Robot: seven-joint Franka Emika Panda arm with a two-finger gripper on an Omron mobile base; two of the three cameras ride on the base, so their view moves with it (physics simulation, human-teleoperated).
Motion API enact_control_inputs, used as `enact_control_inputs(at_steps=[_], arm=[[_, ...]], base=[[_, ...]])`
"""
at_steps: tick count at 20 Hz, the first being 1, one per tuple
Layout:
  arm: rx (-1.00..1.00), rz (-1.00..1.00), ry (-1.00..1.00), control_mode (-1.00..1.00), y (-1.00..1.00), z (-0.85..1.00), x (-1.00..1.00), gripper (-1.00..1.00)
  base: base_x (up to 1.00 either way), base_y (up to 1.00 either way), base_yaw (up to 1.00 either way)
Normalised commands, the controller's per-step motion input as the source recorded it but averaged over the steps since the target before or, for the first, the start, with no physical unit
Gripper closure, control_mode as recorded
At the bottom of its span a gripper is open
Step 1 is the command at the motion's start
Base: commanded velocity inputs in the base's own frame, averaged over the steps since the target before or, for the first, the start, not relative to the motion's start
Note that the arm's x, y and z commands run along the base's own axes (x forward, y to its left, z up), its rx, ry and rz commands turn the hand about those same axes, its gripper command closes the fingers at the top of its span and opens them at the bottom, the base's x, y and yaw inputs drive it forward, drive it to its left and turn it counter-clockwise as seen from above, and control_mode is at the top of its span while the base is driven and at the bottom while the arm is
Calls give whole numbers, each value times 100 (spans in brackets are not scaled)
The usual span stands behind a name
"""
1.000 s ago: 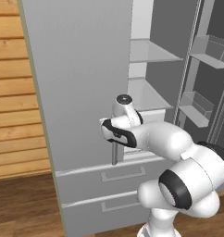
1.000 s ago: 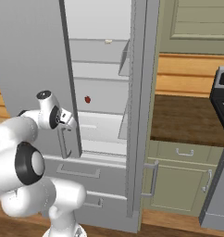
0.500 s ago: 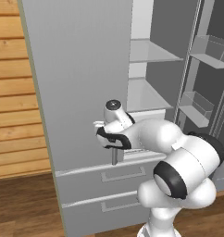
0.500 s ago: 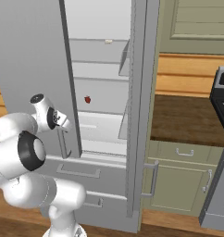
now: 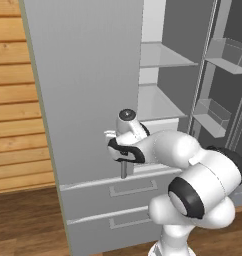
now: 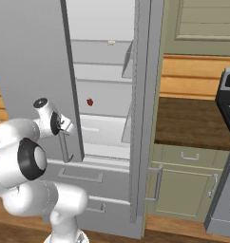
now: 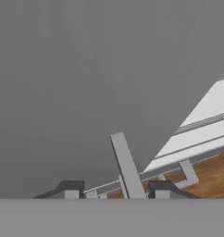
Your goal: Take the strawberry from the fridge and place it on top of the pancake, located on the dining counter.
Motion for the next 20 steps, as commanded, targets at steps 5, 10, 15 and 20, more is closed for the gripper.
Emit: enact_control_inputs(at_steps=[5, 10, 15, 20], arm=[[0, -12, 0, -100, 2, 0, -43, 100], [0, -24, 0, -100, 11, 0, -77, 100], [0, -33, 0, -100, 37, -11, -90, 100], [-7, -30, 0, -100, 72, -3, -80, 100]], base=[[0, 0, 0], [0, 0, 0], [0, 0, 0], [0, 0, 0]])
